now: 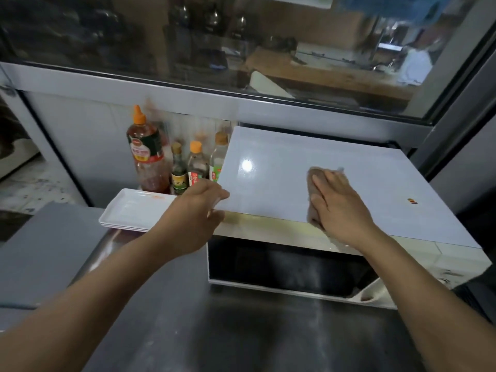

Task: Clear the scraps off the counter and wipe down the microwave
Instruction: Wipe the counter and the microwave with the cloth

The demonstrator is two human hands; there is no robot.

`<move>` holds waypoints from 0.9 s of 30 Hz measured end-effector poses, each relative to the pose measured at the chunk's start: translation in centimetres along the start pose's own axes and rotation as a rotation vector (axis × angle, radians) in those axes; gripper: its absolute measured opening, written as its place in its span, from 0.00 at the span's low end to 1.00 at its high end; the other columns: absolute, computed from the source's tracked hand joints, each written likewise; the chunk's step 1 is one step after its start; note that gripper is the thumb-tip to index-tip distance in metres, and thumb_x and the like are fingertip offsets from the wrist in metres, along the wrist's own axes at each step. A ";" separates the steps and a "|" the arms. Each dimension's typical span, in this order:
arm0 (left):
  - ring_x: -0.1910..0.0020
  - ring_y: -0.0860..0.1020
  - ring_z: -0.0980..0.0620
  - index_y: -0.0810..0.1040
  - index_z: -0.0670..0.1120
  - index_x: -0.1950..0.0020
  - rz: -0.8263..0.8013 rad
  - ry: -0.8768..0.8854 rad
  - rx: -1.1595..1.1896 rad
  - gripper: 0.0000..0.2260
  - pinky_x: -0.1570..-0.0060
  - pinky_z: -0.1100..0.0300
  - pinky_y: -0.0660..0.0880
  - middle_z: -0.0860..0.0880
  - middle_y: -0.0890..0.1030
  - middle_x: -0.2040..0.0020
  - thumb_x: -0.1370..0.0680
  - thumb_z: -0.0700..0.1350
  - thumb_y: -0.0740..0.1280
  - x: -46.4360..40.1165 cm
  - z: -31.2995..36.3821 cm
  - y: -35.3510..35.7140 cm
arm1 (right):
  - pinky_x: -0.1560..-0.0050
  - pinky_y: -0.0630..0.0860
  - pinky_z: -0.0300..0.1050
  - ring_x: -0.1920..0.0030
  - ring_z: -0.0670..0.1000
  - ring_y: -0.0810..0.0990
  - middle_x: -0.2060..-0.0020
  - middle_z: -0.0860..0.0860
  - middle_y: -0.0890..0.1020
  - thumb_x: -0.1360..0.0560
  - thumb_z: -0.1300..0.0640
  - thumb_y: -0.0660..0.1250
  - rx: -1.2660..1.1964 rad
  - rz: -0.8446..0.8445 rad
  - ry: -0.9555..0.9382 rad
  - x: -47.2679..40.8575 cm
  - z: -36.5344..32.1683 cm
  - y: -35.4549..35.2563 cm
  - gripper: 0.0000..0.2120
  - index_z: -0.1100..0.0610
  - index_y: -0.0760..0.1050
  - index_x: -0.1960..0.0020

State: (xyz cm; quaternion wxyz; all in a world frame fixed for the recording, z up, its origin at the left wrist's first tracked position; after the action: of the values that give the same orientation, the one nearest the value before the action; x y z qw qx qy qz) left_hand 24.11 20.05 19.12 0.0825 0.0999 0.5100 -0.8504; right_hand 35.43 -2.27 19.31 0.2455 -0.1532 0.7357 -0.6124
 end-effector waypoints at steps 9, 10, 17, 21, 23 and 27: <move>0.41 0.73 0.50 0.72 0.45 0.35 0.078 -0.067 0.076 0.17 0.49 0.71 0.62 0.47 0.74 0.39 0.24 0.37 0.64 2.0 -2.5 -2.9 | 0.31 0.55 0.45 0.29 0.54 0.57 0.30 0.53 0.64 0.19 0.56 0.50 -0.088 -0.008 -0.276 -8.2 -13.7 3.1 0.18 0.57 0.63 0.31; 0.40 0.73 0.49 0.71 0.45 0.34 0.079 -0.091 0.076 0.18 0.49 0.71 0.61 0.46 0.74 0.38 0.24 0.37 0.64 2.2 -2.9 -3.1 | 0.30 0.56 0.46 0.30 0.54 0.59 0.31 0.53 0.65 0.19 0.56 0.51 -0.113 -0.005 -0.294 -8.3 -14.6 3.2 0.17 0.57 0.66 0.33; 0.38 0.72 0.48 0.69 0.45 0.32 0.041 -0.129 0.083 0.19 0.47 0.67 0.62 0.46 0.72 0.35 0.23 0.38 0.63 3.2 -3.9 -3.9 | 0.37 0.68 0.47 0.36 0.52 0.67 0.43 0.51 0.75 0.23 0.55 0.57 -0.107 0.093 -0.455 -1.2 -18.6 2.8 0.12 0.58 0.76 0.47; 0.38 0.71 0.49 0.69 0.47 0.32 0.032 -0.172 0.141 0.20 0.46 0.66 0.63 0.46 0.71 0.34 0.23 0.37 0.63 3.1 -4.2 -3.2 | 0.37 0.67 0.45 0.30 0.50 0.63 0.34 0.48 0.69 0.25 0.50 0.63 0.035 0.081 -0.447 0.7 -18.7 2.6 0.19 0.53 0.71 0.35; 0.38 0.71 0.49 0.68 0.47 0.31 0.012 -0.157 0.142 0.21 0.45 0.64 0.64 0.47 0.70 0.34 0.24 0.37 0.63 3.2 -4.1 -2.7 | 0.34 0.64 0.46 0.28 0.49 0.60 0.29 0.47 0.63 0.24 0.47 0.62 0.105 0.041 -0.404 1.1 -17.2 2.5 0.25 0.49 0.63 0.29; 0.37 0.70 0.49 0.68 0.48 0.32 0.007 -0.116 0.168 0.20 0.43 0.63 0.64 0.48 0.70 0.33 0.23 0.38 0.62 3.1 -3.2 -2.1 | 0.32 0.63 0.53 0.27 0.52 0.61 0.26 0.49 0.62 0.23 0.45 0.60 0.126 0.051 -0.242 3.8 -11.4 1.4 0.28 0.51 0.60 0.26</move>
State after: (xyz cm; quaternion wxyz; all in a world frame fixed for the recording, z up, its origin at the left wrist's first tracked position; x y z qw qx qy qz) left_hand 20.89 23.72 18.65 0.1061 0.0586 0.4308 -0.8943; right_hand 26.05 5.44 18.74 0.3571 -0.1914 0.6644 -0.6280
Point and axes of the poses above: each hand's wrist, its own x-axis away from the middle knuckle, its own y-axis out of the palm, z = x × y, the point moved 7 cm from there along -x, towards the middle knuckle
